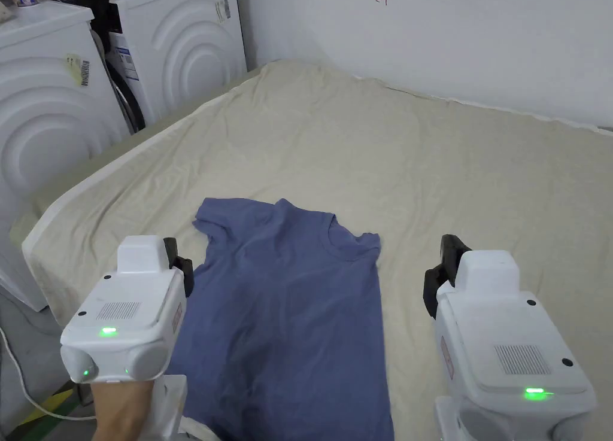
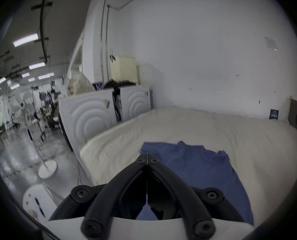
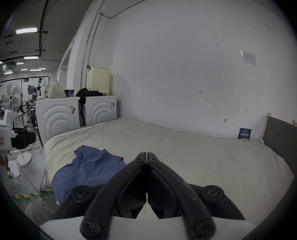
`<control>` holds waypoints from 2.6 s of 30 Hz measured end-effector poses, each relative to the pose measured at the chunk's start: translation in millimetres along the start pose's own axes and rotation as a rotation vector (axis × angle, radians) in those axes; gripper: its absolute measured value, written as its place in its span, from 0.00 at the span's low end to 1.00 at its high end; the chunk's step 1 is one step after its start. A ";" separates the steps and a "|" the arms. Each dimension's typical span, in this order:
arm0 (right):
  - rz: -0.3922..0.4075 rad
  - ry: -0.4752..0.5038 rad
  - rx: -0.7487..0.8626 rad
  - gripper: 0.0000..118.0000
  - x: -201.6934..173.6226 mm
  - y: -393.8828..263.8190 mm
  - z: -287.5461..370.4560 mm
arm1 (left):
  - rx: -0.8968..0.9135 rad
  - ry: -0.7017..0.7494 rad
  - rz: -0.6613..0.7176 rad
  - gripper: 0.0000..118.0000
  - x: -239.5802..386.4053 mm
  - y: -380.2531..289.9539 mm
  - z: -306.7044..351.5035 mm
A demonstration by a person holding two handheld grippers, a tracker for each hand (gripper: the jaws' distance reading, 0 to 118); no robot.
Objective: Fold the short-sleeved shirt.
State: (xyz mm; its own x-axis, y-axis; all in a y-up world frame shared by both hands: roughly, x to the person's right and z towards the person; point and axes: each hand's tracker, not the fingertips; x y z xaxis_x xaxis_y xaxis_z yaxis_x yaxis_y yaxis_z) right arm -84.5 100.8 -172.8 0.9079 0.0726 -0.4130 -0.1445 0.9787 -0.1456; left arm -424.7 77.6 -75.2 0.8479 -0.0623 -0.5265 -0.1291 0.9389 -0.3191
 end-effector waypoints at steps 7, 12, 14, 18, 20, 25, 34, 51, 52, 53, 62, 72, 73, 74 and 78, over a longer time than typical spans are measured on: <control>0.002 -0.054 -0.034 0.01 24.1 -8.7 -5.5 | -0.332 -0.169 0.155 0.58 17.9 3.7 -72.5; 0.003 -0.115 -0.066 0.01 45.5 -16.5 -10.0 | -0.478 -0.230 0.156 1.00 52.8 -8.8 -123.1; 0.003 -0.140 -0.077 0.01 53.2 -19.8 -10.2 | -0.505 -0.222 0.132 0.99 69.1 -16.6 -140.5; -0.021 -0.184 -0.106 0.01 72.9 -26.0 -10.1 | -0.684 -0.211 0.092 0.99 103.3 -45.7 -177.4; -0.023 -0.209 -0.113 0.01 82.2 -29.5 -9.0 | -0.740 -0.212 0.080 0.92 115.8 -65.3 -190.7; -0.045 -0.252 -0.145 0.01 102.9 -39.7 -6.0 | -0.677 -0.157 -0.070 0.61 137.2 -78.9 -177.5; -0.092 -0.283 -0.114 0.01 126.2 -34.8 14.5 | -0.607 -0.228 0.067 0.05 113.8 -43.2 -148.3; -0.115 -0.406 0.035 0.01 187.4 -12.8 111.6 | -0.167 -0.787 -0.058 0.05 277.8 172.4 20.6; -0.113 -0.419 0.039 0.01 192.8 -12.2 118.5 | -0.159 -0.826 -0.069 0.05 294.4 177.6 29.1; -0.111 -0.438 0.044 0.01 198.2 -11.9 125.4 | -0.156 -0.867 -0.078 0.05 311.4 181.5 37.9; -0.105 -0.617 0.048 0.01 246.8 -19.3 182.4 | -0.232 -1.103 -0.248 0.05 448.0 135.4 96.7; -0.132 -0.715 -0.011 0.01 279.7 -43.4 212.5 | -0.489 -1.142 -0.482 0.05 511.5 -9.6 81.8; -0.131 -0.716 -0.017 0.01 280.3 -45.7 212.3 | -0.531 -1.119 -0.494 0.05 511.9 -27.9 75.4; -0.131 -0.717 -0.024 0.01 281.2 -47.7 211.5 | -0.557 -1.105 -0.522 0.05 512.2 -44.0 68.8; -0.144 -0.703 -0.052 0.01 283.5 -55.2 202.9 | -0.663 -0.963 -0.635 0.05 513.4 -104.8 42.0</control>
State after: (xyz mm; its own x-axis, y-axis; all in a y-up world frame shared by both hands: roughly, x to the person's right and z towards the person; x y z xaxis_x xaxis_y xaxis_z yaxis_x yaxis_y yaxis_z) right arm 260.7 106.3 -99.5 0.9554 0.0674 0.2875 -0.0074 0.9787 -0.2050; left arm 45.7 -38.6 -279.0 0.8412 0.0955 0.5322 0.4303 0.4777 -0.7659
